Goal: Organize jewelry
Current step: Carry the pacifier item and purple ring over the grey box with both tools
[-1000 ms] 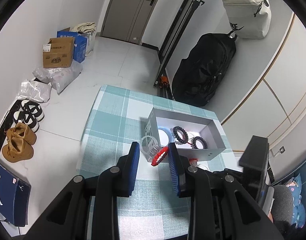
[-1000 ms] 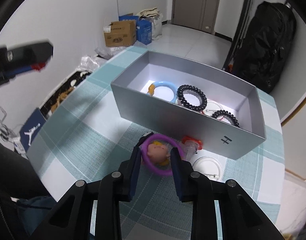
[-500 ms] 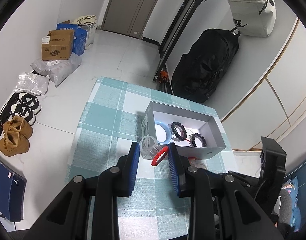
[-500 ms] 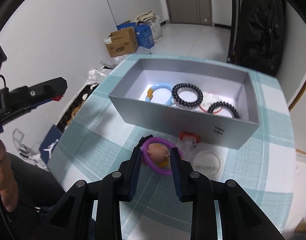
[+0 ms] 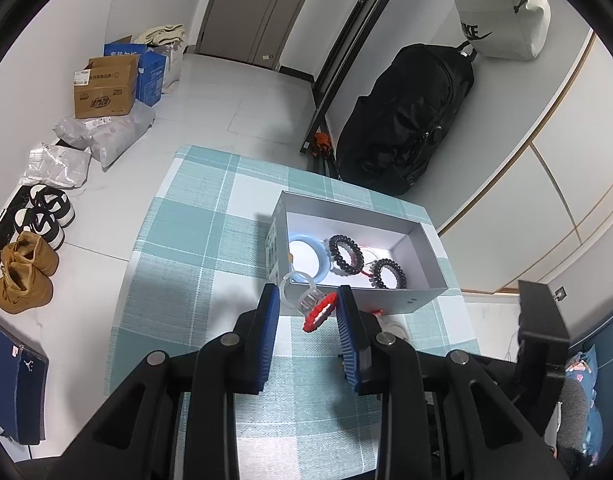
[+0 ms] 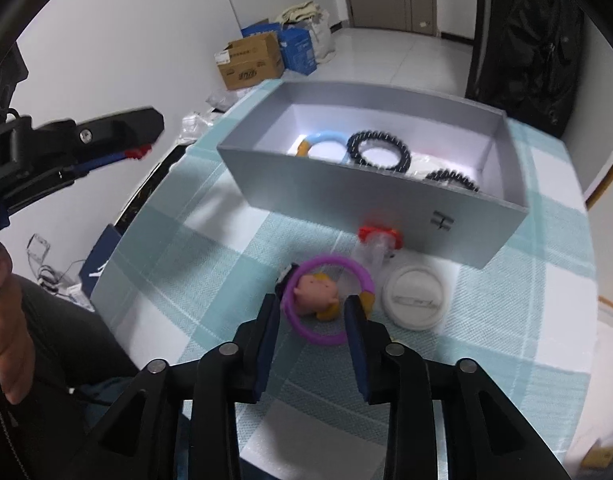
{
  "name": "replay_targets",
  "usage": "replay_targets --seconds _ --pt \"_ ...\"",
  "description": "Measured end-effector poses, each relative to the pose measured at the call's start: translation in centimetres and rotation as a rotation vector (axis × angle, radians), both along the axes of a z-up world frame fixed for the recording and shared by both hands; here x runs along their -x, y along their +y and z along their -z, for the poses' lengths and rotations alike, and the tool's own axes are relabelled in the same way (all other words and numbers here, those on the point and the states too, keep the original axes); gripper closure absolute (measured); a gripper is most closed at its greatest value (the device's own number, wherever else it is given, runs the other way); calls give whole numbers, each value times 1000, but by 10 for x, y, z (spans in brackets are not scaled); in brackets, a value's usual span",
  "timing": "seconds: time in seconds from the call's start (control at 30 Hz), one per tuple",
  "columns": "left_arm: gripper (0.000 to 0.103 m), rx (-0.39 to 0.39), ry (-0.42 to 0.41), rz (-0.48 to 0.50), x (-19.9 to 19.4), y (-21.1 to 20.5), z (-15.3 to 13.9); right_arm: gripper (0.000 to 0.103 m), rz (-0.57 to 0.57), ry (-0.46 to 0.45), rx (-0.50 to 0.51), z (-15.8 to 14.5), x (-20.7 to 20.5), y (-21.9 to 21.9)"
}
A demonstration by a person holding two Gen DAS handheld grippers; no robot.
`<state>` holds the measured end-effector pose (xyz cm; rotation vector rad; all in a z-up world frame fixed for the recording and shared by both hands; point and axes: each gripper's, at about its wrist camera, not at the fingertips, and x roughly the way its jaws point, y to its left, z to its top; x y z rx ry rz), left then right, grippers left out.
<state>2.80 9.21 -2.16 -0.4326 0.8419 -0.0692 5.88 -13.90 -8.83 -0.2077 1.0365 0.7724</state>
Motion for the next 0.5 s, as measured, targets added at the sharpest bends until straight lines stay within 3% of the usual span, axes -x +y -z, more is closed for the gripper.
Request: replay_targets --seconds 0.1,0.5 --pt "80 0 4 3 0 -1 1 43 16 -36 -6 -5 -2 -2" --pt "80 22 13 -4 -3 0 2 43 28 -2 50 10 -14 6"
